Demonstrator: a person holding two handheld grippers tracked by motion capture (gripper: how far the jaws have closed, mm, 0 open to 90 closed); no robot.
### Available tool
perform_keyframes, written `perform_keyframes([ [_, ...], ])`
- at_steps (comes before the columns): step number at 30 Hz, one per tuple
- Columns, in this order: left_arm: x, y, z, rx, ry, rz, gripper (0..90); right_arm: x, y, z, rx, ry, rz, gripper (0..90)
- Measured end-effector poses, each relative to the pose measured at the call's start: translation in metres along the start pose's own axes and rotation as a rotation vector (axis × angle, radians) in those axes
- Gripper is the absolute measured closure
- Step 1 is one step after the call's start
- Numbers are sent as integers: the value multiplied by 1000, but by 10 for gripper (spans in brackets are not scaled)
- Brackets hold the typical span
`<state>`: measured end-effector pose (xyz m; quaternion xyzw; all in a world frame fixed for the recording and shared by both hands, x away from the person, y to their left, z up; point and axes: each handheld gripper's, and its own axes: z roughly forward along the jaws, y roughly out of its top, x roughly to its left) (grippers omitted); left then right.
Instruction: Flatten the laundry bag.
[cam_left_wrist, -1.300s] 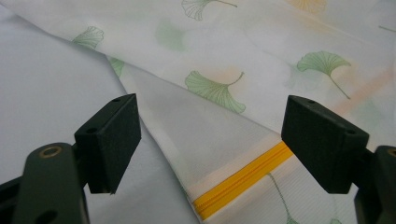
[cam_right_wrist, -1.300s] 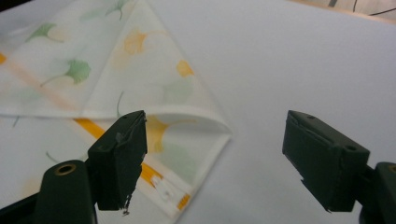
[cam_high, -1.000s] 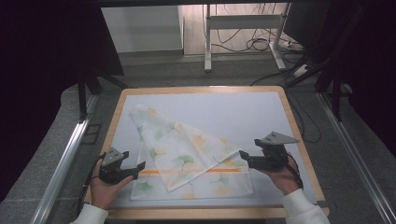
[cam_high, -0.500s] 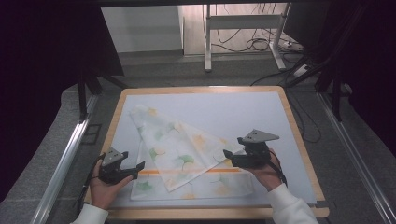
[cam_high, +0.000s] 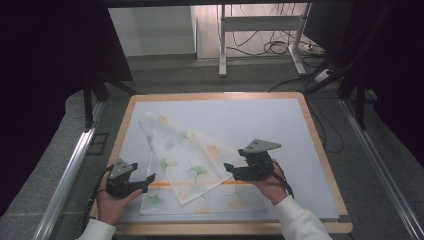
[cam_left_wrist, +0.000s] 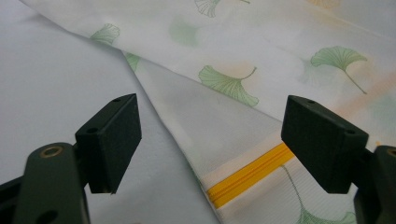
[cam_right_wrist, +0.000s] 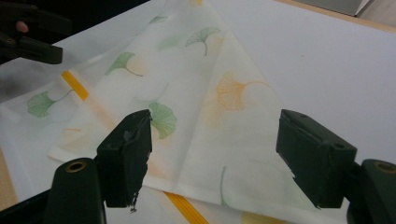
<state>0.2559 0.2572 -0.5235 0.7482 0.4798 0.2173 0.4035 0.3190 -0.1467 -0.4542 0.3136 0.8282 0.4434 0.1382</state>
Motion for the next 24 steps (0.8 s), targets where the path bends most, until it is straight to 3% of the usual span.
perform_keyframes([
  [13, -2, 0, 1, 5, 16, 10, 203, 26, 3, 18, 34, 64, -49, 307],
  [24, -4, -1, 2, 17, 20, 29, 210, 58, 7, 49, 118, 175, -82, 357],
])
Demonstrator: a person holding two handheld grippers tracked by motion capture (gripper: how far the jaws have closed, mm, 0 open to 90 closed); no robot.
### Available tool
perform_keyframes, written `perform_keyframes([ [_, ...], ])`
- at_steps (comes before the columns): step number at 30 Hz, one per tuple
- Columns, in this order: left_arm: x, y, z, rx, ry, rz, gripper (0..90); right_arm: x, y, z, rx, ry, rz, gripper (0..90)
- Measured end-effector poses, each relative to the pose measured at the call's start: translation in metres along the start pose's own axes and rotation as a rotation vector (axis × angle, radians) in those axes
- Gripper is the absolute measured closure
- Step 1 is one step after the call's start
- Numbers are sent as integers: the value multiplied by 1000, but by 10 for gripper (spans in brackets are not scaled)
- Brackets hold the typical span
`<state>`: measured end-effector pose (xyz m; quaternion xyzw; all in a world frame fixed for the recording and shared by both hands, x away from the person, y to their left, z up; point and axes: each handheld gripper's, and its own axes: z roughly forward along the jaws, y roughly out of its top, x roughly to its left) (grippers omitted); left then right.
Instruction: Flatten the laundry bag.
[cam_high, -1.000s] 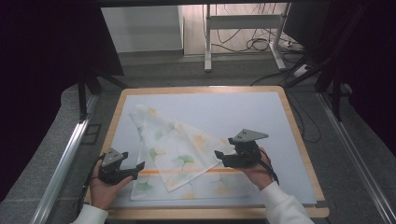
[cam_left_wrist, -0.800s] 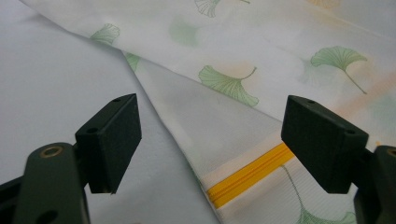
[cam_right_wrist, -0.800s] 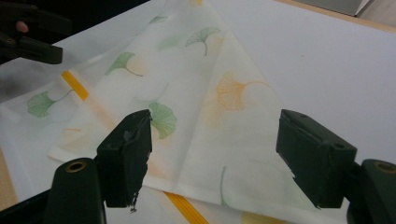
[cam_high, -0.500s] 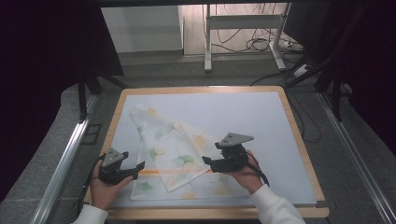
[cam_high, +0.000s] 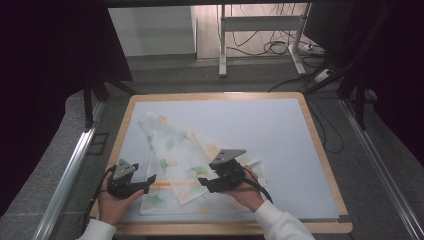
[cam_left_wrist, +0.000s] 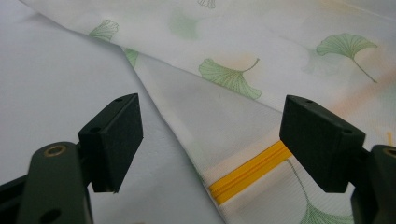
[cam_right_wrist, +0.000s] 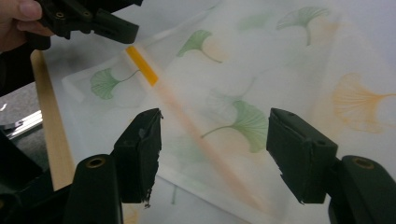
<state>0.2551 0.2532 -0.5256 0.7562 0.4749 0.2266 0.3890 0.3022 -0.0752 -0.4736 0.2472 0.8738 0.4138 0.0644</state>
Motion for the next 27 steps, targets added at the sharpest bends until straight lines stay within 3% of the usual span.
perform_keyframes([
  [3, 0, 0, 0, 2, 4, 4, 215, 4, 1, 5, 17, 19, 11, 357],
  [11, -1, 0, 0, 14, 7, 25, 220, 29, 0, 32, 79, 56, -49, 345],
  [15, -3, 0, -1, 5, 23, 39, 218, 36, -1, 46, 111, 60, -60, 328],
  [27, -3, 1, 3, 36, -9, 27, 211, 55, -3, 75, 187, 50, -106, 304],
])
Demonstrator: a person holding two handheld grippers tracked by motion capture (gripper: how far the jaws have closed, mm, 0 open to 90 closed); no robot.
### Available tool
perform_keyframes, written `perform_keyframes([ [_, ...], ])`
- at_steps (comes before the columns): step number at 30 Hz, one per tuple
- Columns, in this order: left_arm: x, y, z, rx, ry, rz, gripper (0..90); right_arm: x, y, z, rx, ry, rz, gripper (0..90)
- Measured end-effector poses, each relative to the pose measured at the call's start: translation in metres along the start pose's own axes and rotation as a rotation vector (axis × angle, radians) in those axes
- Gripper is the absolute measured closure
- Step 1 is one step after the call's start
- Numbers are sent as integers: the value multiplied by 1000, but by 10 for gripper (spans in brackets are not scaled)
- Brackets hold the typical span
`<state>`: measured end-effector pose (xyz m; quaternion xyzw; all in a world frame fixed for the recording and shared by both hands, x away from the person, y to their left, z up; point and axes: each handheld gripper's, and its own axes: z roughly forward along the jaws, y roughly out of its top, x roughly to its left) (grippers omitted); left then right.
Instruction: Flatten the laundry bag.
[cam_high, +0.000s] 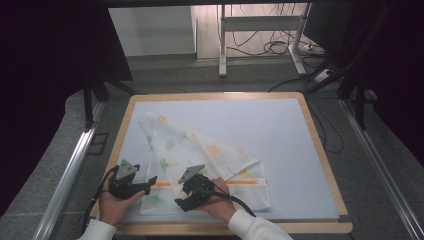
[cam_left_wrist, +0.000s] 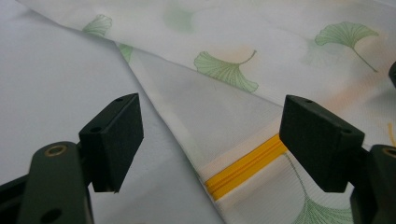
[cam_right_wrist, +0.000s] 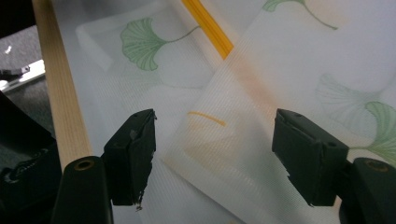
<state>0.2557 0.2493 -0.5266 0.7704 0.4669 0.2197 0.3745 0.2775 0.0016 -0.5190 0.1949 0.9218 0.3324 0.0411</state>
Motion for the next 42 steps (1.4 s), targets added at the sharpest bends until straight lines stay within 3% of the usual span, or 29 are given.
perform_keyframes([
  [8, 0, 0, -1, 3, -5, -4, 206, 6, -1, 11, 38, -24, -35, 305],
  [14, 0, 0, 1, 16, -7, -5, 195, 10, -2, 11, 51, -67, -67, 359],
  [18, 0, 0, 2, 21, -5, -8, 186, 9, -2, 10, 52, -80, -53, 429],
  [22, 0, 0, 2, 29, -8, -13, 184, 4, -2, 8, 45, -103, -36, 568],
  [24, 1, 0, 2, 32, -8, -13, 183, 3, -2, 8, 46, -102, -29, 615],
  [26, 1, 0, 3, 34, -8, -14, 182, -2, -3, 7, 28, -103, -10, 729],
  [29, 1, 0, 3, 33, -10, -17, 179, -7, -5, 6, 11, -90, 22, 800],
  [42, 1, 0, 4, 35, -18, -28, 177, -16, -4, -5, -31, -58, 47, 851],
])
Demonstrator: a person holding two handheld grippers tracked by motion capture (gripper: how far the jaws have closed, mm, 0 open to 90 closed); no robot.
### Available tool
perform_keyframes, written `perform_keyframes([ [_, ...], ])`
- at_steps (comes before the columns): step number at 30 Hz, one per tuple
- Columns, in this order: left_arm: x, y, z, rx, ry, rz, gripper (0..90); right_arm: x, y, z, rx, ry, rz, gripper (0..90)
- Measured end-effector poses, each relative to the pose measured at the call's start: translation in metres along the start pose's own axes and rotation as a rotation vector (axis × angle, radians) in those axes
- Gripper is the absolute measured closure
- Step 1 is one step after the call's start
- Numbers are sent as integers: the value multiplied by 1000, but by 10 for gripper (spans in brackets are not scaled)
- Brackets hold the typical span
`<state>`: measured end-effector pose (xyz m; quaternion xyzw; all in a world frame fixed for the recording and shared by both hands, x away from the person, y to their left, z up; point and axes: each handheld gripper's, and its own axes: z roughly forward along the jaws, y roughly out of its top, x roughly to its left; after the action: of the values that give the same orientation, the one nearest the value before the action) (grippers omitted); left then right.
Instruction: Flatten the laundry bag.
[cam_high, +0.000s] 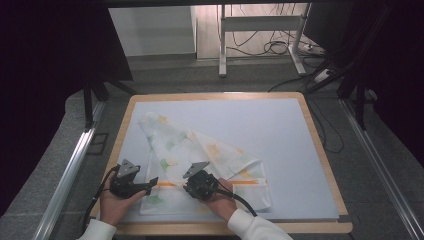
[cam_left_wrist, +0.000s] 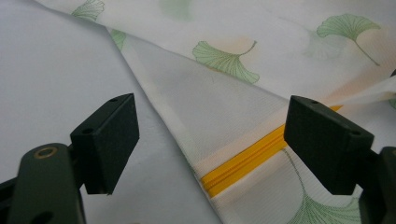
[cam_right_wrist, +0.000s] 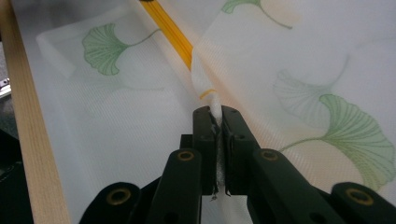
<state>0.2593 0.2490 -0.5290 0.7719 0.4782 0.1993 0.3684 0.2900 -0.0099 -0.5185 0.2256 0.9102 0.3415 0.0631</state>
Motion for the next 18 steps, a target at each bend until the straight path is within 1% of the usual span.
perform_keyframes([
  [3, 0, 0, -1, 2, -1, -2, 178, -4, 2, -9, -30, -4, 4, 853],
  [4, 0, 0, -1, 2, -1, -2, 178, -4, 2, -9, -30, -4, 4, 853],
  [6, 0, 0, -1, -4, -2, -7, 177, -7, 3, -16, -56, -11, 9, 855],
  [7, 0, 0, -1, -3, -5, -9, 178, -11, 4, -23, -86, -19, 13, 856],
  [8, 0, 0, -1, -3, -5, -9, 178, -14, 5, -27, -93, -18, 19, 857],
  [9, 0, 0, -1, -3, -5, -10, 178, -14, 5, -27, -93, -18, 19, 857],
  [12, -1, 0, 0, -1, -8, -9, 178, -25, 6, -39, -127, -20, 50, 858],
  [13, -1, 0, 0, -1, -8, -9, 178, -25, 6, -39, -127, -20, 50, 858],
  [15, -1, 0, 0, -1, -10, -10, 178, -30, 6, -45, -139, -20, 65, 858],
  [16, -1, 0, 0, -1, -12, -10, 179, -34, 6, -50, -156, -21, 69, 859],
  [17, -1, 0, 0, -1, -12, -10, 179, -34, 6, -50, -156, -21, 69, 859],
  [18, -1, 0, 0, 2, -11, -10, 179, -36, 6, -52, -168, -14, 75, 858],
])
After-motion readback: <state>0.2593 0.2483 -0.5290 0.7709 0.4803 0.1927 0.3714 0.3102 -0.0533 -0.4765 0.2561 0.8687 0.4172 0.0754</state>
